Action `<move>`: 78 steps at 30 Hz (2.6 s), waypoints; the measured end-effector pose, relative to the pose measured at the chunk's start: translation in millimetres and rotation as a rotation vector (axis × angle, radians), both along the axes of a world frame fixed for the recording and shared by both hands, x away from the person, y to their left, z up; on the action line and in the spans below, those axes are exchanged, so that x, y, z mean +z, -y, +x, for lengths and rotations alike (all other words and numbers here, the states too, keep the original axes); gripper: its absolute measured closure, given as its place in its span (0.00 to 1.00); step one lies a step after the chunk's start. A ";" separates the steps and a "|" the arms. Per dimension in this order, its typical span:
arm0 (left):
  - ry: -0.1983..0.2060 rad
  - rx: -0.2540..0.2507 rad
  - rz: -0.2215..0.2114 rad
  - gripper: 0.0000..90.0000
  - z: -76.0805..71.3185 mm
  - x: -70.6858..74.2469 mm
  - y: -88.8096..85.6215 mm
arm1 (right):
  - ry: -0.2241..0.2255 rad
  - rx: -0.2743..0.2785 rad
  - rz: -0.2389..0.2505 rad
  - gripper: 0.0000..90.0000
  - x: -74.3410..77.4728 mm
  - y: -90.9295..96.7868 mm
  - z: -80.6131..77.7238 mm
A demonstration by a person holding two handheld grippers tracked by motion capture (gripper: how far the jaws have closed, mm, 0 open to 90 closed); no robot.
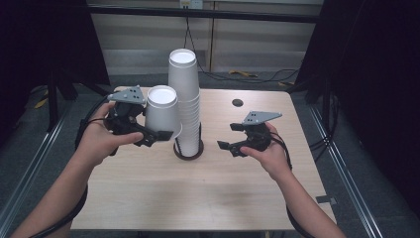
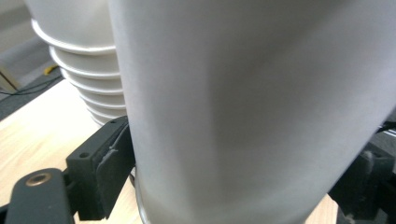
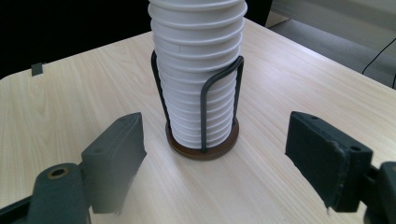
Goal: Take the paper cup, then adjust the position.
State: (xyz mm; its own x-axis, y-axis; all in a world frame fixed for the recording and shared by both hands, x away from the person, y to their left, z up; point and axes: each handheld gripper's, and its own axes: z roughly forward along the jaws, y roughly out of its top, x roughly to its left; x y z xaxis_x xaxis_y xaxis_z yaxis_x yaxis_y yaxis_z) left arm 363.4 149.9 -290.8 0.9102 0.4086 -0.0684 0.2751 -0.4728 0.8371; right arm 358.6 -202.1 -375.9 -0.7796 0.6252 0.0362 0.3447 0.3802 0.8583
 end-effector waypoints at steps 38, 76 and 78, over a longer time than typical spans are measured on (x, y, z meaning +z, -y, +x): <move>-0.065 -0.141 0.199 0.15 5.2 -38.2 71.1 | -0.063 0.035 -0.027 0.21 -19.6 24.2 -11.2; -0.093 -0.192 0.394 0.15 4.9 -68.0 91.0 | -0.123 0.128 -0.189 0.25 -19.4 24.1 -18.5; -0.093 -0.190 0.395 0.15 5.1 -69.1 92.3 | -0.124 0.133 -0.191 0.25 -19.0 24.0 -18.3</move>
